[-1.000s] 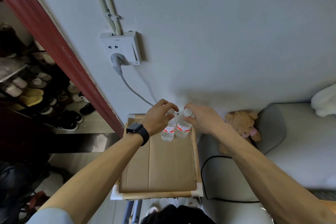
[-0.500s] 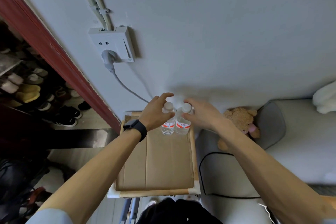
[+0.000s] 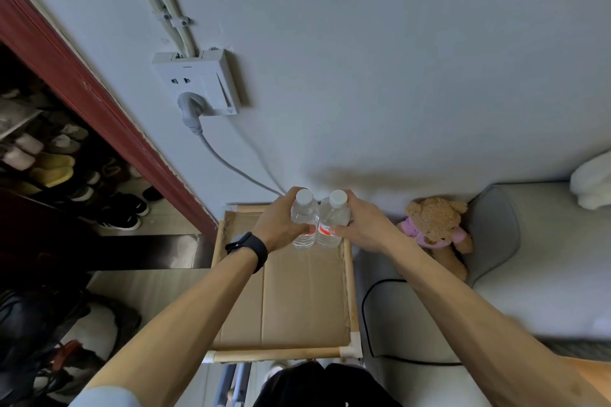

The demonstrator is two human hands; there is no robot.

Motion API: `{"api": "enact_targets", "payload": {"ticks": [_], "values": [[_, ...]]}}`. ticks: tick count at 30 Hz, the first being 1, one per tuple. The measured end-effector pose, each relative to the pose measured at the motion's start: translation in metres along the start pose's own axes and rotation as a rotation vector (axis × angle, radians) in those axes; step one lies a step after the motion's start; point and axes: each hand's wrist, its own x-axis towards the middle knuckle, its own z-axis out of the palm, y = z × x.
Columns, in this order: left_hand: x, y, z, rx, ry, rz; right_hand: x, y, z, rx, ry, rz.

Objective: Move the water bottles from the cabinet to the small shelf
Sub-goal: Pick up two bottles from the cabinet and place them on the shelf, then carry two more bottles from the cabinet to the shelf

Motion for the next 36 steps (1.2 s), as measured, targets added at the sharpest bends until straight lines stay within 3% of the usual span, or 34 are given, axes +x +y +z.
{"api": "enact_targets", "payload": {"ticks": [9, 15, 19, 23, 30, 36], "values": [[-0.002, -0.007, 0.003, -0.035, 0.008, -0.051, -0.003, -0.003, 0.002, 0.021, -0.011, 0.008], [-0.010, -0.011, 0.001, -0.023, -0.006, -0.165, -0.015, 0.002, 0.001, 0.135, -0.024, 0.131], [-0.033, -0.021, 0.003, -0.027, -0.033, -0.215, -0.049, -0.007, 0.001, 0.220, 0.008, 0.104], [-0.074, -0.050, 0.013, 0.090, -0.081, -0.267, -0.084, -0.002, 0.022, 0.070, 0.104, 0.156], [-0.170, -0.117, 0.019, 0.334, -0.033, -0.332, -0.121, 0.000, 0.077, -0.189, -0.066, -0.078], [-0.277, -0.147, 0.004, 0.394, 0.197, -0.552, -0.103, -0.057, 0.119, -0.376, -0.211, -0.431]]}}
